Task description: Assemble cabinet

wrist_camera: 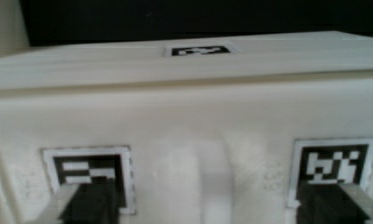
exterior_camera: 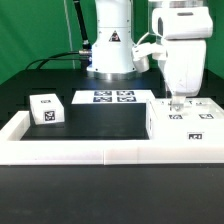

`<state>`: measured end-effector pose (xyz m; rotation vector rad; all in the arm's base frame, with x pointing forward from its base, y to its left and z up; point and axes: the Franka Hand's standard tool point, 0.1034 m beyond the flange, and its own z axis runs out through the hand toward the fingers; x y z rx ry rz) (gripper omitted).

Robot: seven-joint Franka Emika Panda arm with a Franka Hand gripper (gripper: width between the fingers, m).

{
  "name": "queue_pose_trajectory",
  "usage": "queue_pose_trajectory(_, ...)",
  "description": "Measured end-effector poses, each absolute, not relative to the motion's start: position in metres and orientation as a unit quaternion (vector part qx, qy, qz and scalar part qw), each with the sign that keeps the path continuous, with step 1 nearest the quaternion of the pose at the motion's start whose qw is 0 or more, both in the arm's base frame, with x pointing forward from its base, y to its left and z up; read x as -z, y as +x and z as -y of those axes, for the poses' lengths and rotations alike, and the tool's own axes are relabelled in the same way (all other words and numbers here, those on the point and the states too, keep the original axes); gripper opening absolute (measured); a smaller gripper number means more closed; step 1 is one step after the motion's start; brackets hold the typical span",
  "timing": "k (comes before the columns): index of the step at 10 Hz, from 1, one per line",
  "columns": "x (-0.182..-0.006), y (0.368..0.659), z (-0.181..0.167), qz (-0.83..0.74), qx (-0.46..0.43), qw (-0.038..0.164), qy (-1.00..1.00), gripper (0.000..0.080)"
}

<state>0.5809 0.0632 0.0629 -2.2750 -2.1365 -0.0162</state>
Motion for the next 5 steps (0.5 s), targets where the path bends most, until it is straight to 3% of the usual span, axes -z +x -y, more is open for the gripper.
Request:
queue_pose_trajectory(1, -0.069, 0.578, -0.062, 0.677, 0.013, 0.003, -0.736, 0.0542)
queue_pose_trajectory(2, -0.076, 0.569, -0.057, 0.658, 0.021, -0.005, -0.753, 0.0718)
queue_pose_trajectory(3, -0.079, 0.554, -0.052, 0.636, 0.019, -0.008, -0.772, 0.0774)
queue_pose_trajectory(5, -0.084, 0.533, -0.053, 0.604, 0.030, -0.015, -0.796, 0.0795)
